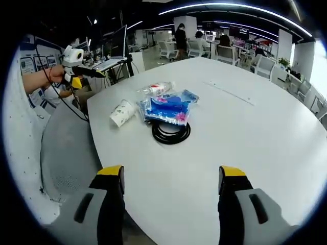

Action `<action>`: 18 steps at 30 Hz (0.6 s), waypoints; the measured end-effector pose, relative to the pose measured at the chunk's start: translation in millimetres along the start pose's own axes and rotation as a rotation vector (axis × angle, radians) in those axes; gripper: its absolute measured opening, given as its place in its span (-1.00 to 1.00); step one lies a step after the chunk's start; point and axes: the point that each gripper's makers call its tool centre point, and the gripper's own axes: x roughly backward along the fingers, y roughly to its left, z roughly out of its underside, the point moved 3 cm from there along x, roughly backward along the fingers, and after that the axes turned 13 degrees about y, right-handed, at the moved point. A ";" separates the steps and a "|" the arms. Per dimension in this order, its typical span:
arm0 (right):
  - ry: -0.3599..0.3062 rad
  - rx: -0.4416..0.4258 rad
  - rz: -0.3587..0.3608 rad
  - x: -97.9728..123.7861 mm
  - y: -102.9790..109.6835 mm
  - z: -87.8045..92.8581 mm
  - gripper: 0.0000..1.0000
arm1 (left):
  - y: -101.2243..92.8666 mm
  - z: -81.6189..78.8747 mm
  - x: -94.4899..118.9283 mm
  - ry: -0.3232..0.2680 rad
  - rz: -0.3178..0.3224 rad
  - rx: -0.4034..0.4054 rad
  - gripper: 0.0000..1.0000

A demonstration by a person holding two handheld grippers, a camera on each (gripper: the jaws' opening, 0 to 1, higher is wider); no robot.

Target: Arrange the tabletop items into an orderly group along one side of the table until the central work area is clear of visible clutter.

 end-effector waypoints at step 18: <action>0.002 0.006 -0.006 -2.5 3.2 -1.7 0.49 | 0.2 2.3 0.2 -0.001 0.000 0.003 1.00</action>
